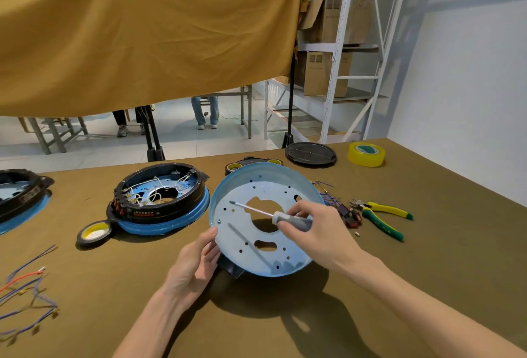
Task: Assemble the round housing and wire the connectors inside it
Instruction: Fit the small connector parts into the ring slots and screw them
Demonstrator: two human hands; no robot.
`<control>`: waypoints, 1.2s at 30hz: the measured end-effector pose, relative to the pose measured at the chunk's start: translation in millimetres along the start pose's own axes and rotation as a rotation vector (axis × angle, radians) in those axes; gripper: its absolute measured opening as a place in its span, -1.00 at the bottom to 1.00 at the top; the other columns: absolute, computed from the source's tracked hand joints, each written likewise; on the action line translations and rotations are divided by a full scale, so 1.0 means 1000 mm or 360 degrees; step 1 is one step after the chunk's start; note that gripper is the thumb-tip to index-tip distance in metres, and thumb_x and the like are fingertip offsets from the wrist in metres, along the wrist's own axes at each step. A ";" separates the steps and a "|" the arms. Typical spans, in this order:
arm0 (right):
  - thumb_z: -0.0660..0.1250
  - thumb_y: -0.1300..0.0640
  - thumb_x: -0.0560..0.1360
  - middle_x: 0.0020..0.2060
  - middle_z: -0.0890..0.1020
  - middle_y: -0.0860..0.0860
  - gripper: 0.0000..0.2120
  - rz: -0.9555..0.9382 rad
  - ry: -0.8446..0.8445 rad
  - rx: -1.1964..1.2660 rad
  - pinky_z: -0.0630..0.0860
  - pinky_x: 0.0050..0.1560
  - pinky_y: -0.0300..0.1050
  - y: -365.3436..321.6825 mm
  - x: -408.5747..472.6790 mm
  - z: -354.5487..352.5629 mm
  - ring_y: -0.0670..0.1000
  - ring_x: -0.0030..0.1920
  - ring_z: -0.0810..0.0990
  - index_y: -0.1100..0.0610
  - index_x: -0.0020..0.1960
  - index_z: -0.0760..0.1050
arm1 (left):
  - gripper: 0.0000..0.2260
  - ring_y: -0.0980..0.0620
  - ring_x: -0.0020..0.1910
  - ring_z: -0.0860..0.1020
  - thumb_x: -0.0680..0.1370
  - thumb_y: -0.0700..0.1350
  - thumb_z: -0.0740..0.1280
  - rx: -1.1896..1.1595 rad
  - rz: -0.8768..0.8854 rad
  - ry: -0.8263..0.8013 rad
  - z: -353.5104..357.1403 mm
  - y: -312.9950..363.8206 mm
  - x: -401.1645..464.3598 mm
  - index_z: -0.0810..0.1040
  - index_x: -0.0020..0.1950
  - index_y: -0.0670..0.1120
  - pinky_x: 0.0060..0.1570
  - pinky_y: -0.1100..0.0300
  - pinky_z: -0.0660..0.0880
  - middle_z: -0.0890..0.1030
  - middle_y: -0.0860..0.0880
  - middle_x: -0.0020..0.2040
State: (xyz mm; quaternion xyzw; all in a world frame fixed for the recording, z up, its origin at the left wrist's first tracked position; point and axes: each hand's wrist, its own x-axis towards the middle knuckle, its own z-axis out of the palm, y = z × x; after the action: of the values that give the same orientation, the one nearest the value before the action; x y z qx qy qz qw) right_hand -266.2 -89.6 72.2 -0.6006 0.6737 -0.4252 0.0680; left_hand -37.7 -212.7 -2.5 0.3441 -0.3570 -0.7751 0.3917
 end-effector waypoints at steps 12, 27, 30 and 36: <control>0.45 -0.18 0.47 -0.30 0.59 -0.22 -0.83 -0.0109 -0.0036 -0.0233 0.51 -0.31 -0.25 -0.009 -0.010 0.007 -0.15 -0.23 0.58 -0.10 -0.10 0.59 | -0.41 -0.06 0.26 0.63 0.36 0.03 0.55 0.0032 0.0106 -0.0215 0.004 -0.001 0.000 0.58 0.33 -0.18 0.48 -0.08 0.36 0.67 -0.16 0.25; 0.41 -0.24 0.50 -0.20 0.58 -0.21 -0.79 -0.0130 -0.0117 -0.0555 0.55 -0.20 -0.19 -0.040 -0.006 -0.011 -0.15 -0.17 0.56 -0.11 -0.03 0.59 | -0.51 0.01 0.26 0.63 0.35 0.10 0.62 0.0195 0.0223 -0.0255 0.002 0.002 -0.005 0.71 0.20 -0.07 0.14 0.21 0.61 0.67 -0.09 0.27; 0.41 -0.24 0.49 -0.15 0.57 -0.17 -0.76 -0.0203 -0.0144 -0.0723 0.55 -0.16 -0.11 -0.060 0.005 -0.022 -0.10 -0.11 0.54 -0.10 -0.01 0.63 | -0.40 0.01 0.28 0.62 0.36 0.08 0.62 0.0228 0.0281 -0.0244 0.000 0.002 -0.005 0.60 0.33 -0.12 0.11 0.26 0.61 0.67 -0.08 0.28; 0.41 -0.18 0.53 -0.06 0.52 -0.03 -0.74 -0.0368 -0.0299 -0.1163 0.52 -0.20 -0.02 -0.115 0.023 -0.037 0.07 -0.15 0.55 -0.03 0.08 0.68 | -0.58 0.00 0.25 0.64 0.50 -0.09 0.48 0.0225 0.0295 -0.0247 0.003 0.002 -0.009 0.56 0.34 -0.14 0.05 0.25 0.63 0.69 -0.09 0.24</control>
State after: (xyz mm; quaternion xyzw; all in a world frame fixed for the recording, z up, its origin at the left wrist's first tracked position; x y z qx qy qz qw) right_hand -208.2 -81.7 180.9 -0.6934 0.6995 -0.1055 -0.1372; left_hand -35.3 -205.6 3.1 0.2753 -0.4702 -0.7328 0.4077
